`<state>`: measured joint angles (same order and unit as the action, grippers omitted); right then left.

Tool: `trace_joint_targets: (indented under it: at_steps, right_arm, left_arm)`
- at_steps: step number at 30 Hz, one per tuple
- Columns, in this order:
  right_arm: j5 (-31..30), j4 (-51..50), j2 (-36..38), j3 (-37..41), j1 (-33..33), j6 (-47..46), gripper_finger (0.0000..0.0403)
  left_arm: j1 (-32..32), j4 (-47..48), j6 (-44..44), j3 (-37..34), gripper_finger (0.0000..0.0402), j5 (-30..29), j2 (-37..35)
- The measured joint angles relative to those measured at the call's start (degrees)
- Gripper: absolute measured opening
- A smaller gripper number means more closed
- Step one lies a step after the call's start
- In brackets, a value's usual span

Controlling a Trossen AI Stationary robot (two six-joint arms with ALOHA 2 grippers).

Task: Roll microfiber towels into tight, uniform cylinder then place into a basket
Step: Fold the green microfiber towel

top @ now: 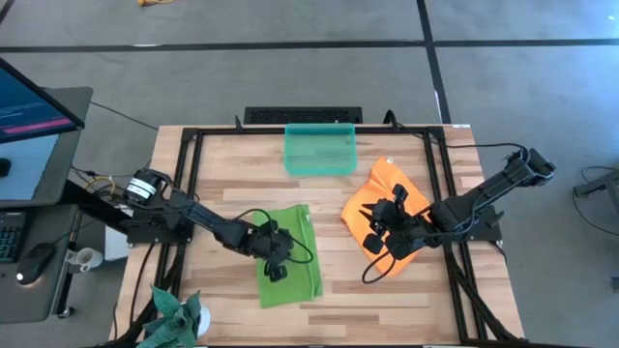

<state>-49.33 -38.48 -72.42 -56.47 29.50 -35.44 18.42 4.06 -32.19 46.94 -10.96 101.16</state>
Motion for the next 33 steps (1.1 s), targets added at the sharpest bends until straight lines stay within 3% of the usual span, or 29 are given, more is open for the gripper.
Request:
trace_joint_targets:
  at_steps: [15, 22, 28, 30, 33]
  right_arm:
    - [-0.03, 0.17, 0.00, 0.00, 0.00, -0.02, 0.0095]
    - [-0.05, 0.17, 0.00, 0.00, 0.00, -0.02, 0.0095]
    - [-0.07, -0.04, 0.00, 0.00, 0.00, -0.02, 0.0095]
    - [-0.05, -0.04, 0.00, 0.00, 0.00, -0.02, 0.0095]
    - [-0.08, -0.04, 0.00, 0.00, 0.00, -0.02, 0.0095]
  left_arm:
    - [-6.18, -1.88, 7.44, -0.19, 0.0000, -1.83, 0.26]
    - [-7.91, -3.91, 14.33, 1.22, 0.0000, -6.30, 0.39]
    - [-6.41, 8.38, 14.74, 7.24, 0.0000, -6.45, 0.17]
    - [-5.48, 13.24, 13.59, 8.91, 0.0000, -10.08, 0.04]
    - [-4.92, 15.67, 11.05, 9.42, 0.0000, -20.80, 0.11]
